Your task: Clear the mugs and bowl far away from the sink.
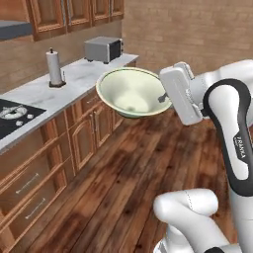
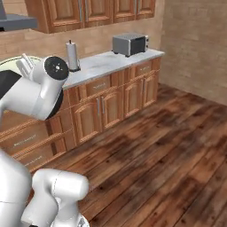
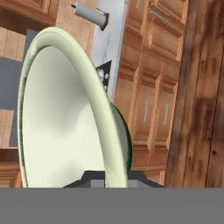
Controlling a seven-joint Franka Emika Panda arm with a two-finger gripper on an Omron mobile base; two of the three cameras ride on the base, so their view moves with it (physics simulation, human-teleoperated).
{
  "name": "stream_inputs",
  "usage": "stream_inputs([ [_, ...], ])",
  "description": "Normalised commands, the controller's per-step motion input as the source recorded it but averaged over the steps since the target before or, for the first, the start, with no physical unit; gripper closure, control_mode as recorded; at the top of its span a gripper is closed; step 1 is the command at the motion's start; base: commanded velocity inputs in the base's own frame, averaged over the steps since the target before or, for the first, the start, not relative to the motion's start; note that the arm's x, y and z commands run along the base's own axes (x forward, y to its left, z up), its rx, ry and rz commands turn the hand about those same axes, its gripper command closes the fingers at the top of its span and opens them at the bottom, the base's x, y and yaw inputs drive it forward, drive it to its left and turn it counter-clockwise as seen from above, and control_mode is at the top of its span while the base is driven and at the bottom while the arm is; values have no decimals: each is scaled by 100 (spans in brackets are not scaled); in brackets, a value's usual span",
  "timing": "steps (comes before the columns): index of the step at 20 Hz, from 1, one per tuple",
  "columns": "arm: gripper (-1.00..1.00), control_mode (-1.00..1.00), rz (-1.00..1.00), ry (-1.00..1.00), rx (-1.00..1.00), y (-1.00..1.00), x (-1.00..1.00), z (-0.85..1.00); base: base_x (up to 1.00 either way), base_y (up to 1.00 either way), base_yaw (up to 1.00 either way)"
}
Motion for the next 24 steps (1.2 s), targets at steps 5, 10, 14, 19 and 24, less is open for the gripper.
stream_inputs([
  [5, 100, 100, 0, 0, 0, 0, 0, 0, 19, 14, 60],
  [10, 100, 100, 0, 0, 0, 0, 0, 0, 0, 74, 45],
  [14, 100, 100, 0, 0, 0, 0, 0, 0, 19, 85, 45],
  [19, 100, 100, 0, 0, 0, 0, 0, 0, 26, 99, 35],
  [24, 100, 100, 0, 0, 0, 0, 0, 0, 11, 100, 23],
])
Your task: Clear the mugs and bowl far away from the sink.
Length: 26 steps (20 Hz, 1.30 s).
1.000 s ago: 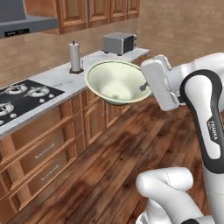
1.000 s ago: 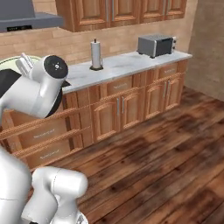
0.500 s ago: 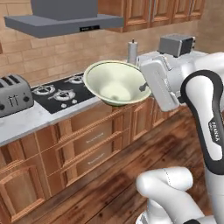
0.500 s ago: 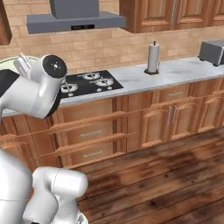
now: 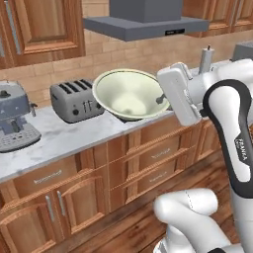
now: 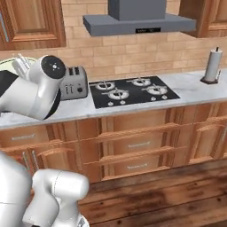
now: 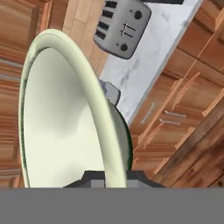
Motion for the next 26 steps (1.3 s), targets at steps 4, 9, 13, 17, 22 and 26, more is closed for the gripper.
stream_inputs([
  [4, 100, 100, 0, 0, 0, 0, 0, 0, 22, 100, 15],
  [9, 100, 100, 0, 0, 0, 0, 0, 0, 30, 90, 15],
  [13, 100, 100, 0, 0, 0, 0, 0, 0, 19, 89, 21],
  [17, 100, 100, 0, 0, 0, 0, 0, 0, 4, 84, 25],
  [22, 100, 100, 0, 0, 0, 0, 0, 0, 3, 76, 25],
  [26, 100, 100, 0, 0, 0, 0, 0, 0, 28, 76, 22],
])
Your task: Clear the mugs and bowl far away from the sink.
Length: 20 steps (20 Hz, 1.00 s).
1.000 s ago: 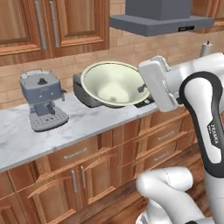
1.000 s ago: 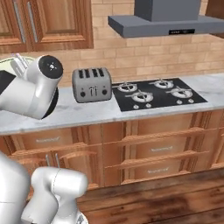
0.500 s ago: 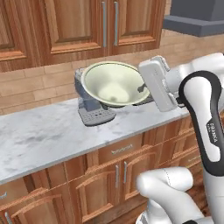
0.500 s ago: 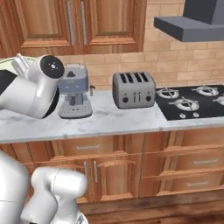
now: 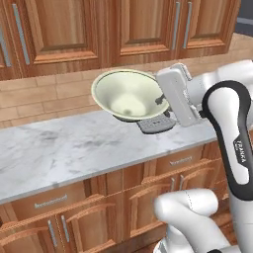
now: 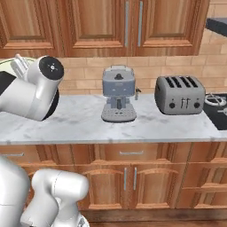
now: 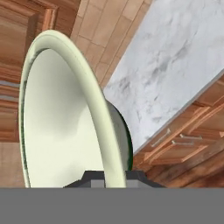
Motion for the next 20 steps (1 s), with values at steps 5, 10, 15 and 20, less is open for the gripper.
stream_inputs([
  [5, 100, 100, 0, 0, 0, 0, 0, 0, 34, 74, 20],
  [10, 100, 100, 0, 0, 0, 0, 0, 0, 37, 66, 20],
  [15, 100, -100, 5, 0, 0, 1, 24, -20, 25, 26, 13],
  [20, 100, -100, -2, 3, -3, -3, 76, -72, 0, 0, 0],
])
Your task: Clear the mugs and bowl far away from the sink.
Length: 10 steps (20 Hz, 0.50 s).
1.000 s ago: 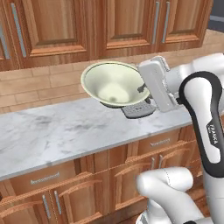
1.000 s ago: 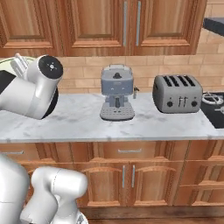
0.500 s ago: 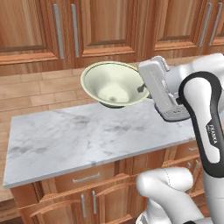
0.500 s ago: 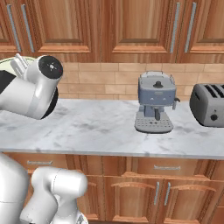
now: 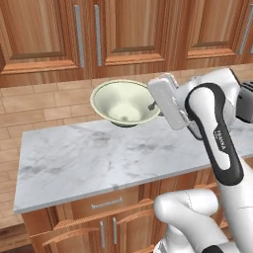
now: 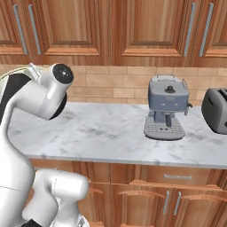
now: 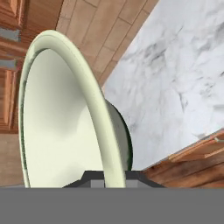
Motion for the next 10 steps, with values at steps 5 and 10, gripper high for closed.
stream_inputs([
  [5, 100, -100, 0, 14, -9, 0, 100, -100, 0, 0, 0],
  [10, 100, -100, 10, 23, -12, -2, 96, -100, 0, 0, 0],
])
